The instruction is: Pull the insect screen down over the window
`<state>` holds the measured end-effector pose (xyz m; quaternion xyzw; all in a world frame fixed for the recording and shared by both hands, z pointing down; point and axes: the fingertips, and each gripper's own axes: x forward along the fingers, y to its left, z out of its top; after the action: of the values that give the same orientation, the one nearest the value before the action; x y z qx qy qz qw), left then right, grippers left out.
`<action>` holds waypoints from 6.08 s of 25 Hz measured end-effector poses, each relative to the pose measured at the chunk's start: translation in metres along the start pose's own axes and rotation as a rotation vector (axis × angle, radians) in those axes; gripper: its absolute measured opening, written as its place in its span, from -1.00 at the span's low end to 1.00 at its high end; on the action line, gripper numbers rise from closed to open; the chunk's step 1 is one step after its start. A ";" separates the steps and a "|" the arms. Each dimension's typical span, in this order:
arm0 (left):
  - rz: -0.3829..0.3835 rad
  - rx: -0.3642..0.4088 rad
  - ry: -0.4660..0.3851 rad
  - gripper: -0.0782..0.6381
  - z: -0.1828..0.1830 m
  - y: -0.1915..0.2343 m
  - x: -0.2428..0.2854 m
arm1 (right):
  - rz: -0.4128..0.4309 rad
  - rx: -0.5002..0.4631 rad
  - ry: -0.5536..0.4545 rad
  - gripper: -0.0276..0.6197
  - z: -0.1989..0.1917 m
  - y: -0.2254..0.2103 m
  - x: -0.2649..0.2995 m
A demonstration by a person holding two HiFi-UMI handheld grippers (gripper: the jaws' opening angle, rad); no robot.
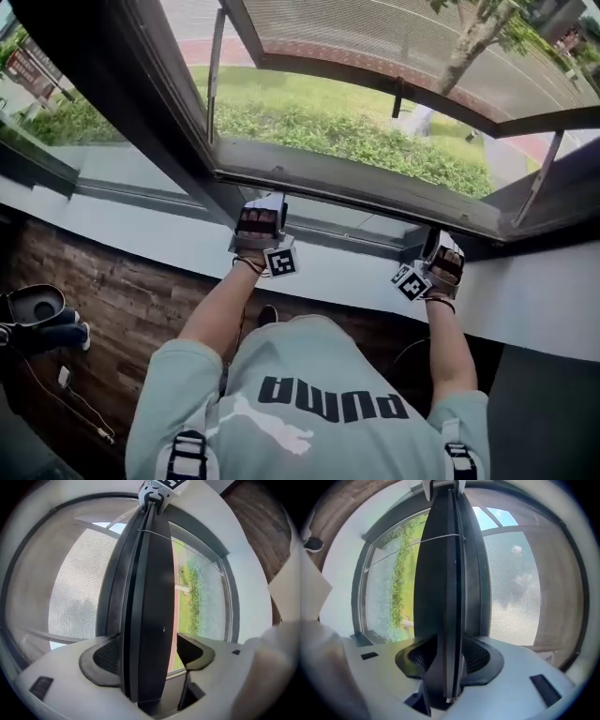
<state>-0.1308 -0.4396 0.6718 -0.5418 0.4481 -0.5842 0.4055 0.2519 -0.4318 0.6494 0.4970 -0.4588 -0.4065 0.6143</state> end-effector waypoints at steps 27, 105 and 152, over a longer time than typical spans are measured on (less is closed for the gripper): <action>-0.044 -0.022 -0.041 0.27 0.002 -0.003 0.003 | 0.037 0.031 -0.029 -0.53 0.007 -0.019 0.005; 0.021 -0.145 -0.016 0.54 -0.007 -0.015 0.014 | -0.046 -0.093 -0.100 -0.21 -0.005 0.008 0.008; -0.256 -1.280 -0.222 -0.74 0.026 0.074 -0.078 | 0.236 0.937 -0.123 -0.89 0.015 -0.078 -0.078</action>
<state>-0.0995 -0.3869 0.5797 -0.7818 0.5943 -0.1871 -0.0254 0.2150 -0.3744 0.5611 0.6397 -0.6810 -0.1125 0.3382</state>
